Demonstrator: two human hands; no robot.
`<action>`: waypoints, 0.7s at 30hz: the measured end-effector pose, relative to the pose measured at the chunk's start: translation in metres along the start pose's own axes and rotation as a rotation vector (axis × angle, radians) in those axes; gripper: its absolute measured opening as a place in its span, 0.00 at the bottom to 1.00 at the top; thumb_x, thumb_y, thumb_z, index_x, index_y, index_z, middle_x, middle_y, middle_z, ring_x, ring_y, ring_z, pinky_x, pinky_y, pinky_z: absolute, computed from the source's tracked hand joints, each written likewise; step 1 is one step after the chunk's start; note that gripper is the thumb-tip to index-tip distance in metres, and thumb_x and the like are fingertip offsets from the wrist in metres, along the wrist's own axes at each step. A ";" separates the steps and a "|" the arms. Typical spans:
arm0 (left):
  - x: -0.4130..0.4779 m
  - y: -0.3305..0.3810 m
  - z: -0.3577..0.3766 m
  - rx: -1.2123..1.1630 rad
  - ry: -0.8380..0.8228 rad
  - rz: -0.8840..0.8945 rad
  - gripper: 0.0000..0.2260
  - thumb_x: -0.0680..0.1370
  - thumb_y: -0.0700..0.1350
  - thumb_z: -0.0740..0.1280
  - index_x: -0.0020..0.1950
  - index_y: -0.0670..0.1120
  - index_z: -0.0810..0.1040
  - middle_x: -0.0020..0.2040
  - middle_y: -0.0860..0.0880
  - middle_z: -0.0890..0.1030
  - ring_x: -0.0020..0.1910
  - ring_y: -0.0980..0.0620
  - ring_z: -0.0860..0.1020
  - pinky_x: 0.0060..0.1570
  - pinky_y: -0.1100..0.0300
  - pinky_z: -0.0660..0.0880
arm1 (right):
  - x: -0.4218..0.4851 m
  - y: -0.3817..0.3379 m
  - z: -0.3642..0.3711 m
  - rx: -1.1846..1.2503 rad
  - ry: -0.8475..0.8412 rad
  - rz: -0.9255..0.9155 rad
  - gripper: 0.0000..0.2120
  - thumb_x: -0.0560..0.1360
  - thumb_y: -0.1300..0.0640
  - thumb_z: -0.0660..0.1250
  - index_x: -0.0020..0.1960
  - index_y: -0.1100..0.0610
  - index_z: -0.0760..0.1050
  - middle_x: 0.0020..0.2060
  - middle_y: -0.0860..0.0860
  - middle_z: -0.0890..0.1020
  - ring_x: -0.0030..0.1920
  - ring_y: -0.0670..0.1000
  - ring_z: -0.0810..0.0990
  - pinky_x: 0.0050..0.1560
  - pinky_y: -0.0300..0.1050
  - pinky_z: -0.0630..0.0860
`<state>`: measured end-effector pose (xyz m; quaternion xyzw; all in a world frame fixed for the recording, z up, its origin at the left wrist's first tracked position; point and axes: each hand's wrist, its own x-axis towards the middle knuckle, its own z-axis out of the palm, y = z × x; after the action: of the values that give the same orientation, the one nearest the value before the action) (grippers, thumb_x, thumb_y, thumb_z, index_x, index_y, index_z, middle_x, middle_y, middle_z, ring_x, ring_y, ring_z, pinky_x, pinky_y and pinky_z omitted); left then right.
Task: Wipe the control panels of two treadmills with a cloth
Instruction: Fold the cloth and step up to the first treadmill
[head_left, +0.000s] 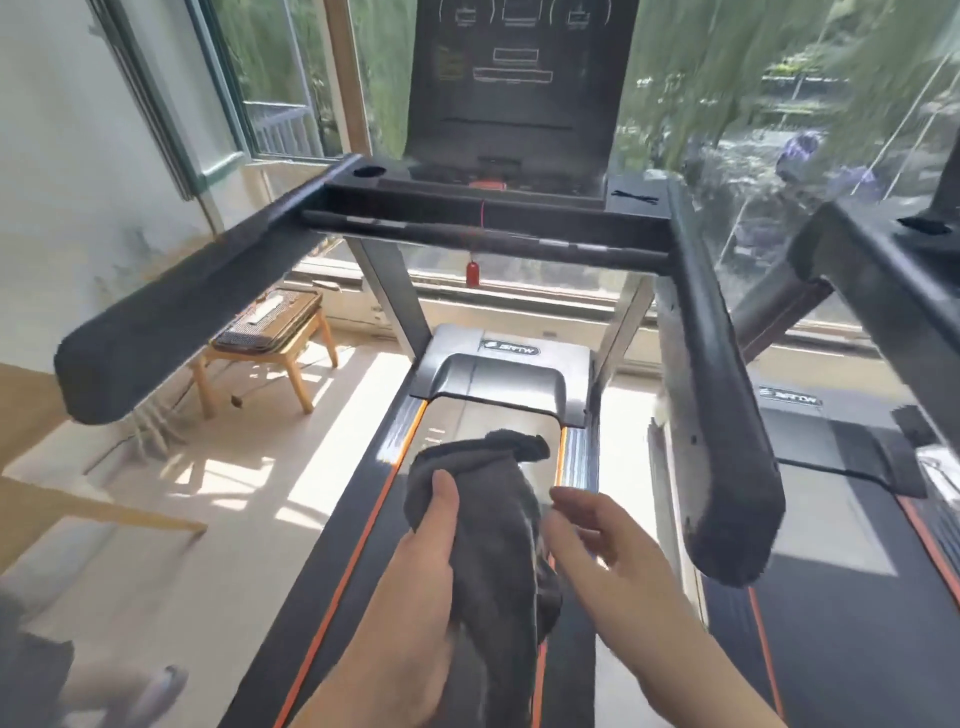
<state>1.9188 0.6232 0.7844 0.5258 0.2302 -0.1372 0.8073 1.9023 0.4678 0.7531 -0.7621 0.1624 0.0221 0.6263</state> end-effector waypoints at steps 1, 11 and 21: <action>0.018 0.029 0.005 0.005 -0.035 -0.002 0.34 0.71 0.68 0.67 0.63 0.43 0.82 0.53 0.41 0.88 0.53 0.43 0.87 0.65 0.44 0.78 | 0.020 -0.025 0.009 0.050 -0.005 0.043 0.12 0.76 0.44 0.73 0.59 0.41 0.81 0.55 0.39 0.84 0.53 0.35 0.83 0.57 0.39 0.80; 0.115 0.261 0.071 0.054 -0.249 -0.062 0.30 0.70 0.67 0.71 0.60 0.45 0.85 0.55 0.42 0.88 0.57 0.43 0.85 0.60 0.50 0.75 | 0.162 -0.234 0.032 0.246 -0.203 0.135 0.38 0.65 0.23 0.71 0.70 0.41 0.76 0.66 0.41 0.82 0.68 0.45 0.79 0.74 0.58 0.70; 0.196 0.357 0.211 0.152 -0.432 -0.175 0.28 0.73 0.64 0.74 0.62 0.43 0.85 0.57 0.42 0.88 0.57 0.45 0.86 0.65 0.47 0.77 | 0.284 -0.315 -0.057 0.420 -0.231 0.115 0.22 0.78 0.48 0.73 0.64 0.63 0.82 0.64 0.66 0.82 0.65 0.63 0.82 0.70 0.59 0.74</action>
<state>2.3005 0.5812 1.0358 0.5216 0.0857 -0.3327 0.7809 2.2485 0.4015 0.9964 -0.5972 0.1336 0.1107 0.7831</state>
